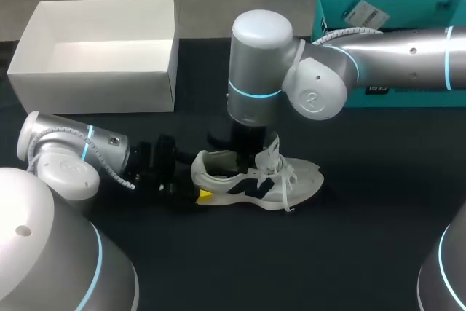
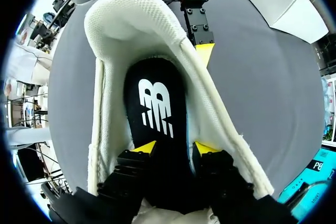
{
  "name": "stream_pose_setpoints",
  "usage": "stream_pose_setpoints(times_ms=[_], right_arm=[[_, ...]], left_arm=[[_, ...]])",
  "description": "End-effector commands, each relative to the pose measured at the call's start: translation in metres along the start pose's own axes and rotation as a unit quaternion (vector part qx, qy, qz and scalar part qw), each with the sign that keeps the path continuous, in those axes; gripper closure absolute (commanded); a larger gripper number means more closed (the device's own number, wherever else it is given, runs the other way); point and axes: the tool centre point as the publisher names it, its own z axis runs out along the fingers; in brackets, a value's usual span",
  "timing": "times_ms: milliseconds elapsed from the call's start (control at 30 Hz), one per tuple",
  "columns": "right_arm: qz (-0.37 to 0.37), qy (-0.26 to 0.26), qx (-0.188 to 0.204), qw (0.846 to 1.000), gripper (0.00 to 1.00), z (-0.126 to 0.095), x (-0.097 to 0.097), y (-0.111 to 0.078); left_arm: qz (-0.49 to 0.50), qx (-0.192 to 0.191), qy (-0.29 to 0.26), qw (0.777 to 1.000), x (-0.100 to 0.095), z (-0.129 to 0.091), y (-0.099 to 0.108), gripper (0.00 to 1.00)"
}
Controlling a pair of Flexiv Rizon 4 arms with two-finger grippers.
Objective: Take the shoe out of the shoebox, open the shoe tongue, remove and reinsert the insole, then place the shoe into the shoebox
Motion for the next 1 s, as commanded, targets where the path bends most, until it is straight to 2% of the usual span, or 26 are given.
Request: stream_pose_setpoints(times_ms=[33,100,333,600,1000], right_arm=[[-0.003,0.037,0.0,0.999,0.68,0.025,0.001,0.003],[0.001,0.047,0.003,0.999,1.0,0.025,0.004,0.003],[0.025,0.058,0.005,0.998,1.0,0.021,0.01,-0.002],[0.031,0.033,0.009,0.999,1.0,-0.002,0.011,-0.001],[0.016,-0.011,0.018,1.0,1.0,-0.04,0.011,0.01]], left_arm=[[0.0,0.0,0.0,1.0,0.0,0.001,0.003,1.0],[0.0,0.0,0.0,1.0,0.0,0.001,0.003,1.0],[0.0,0.0,0.0,1.0,0.0,0.001,0.003,1.0],[0.0,0.0,0.0,1.0,0.0,0.001,0.003,1.0],[0.0,0.0,0.0,1.0,0.0,0.001,0.003,1.0]])
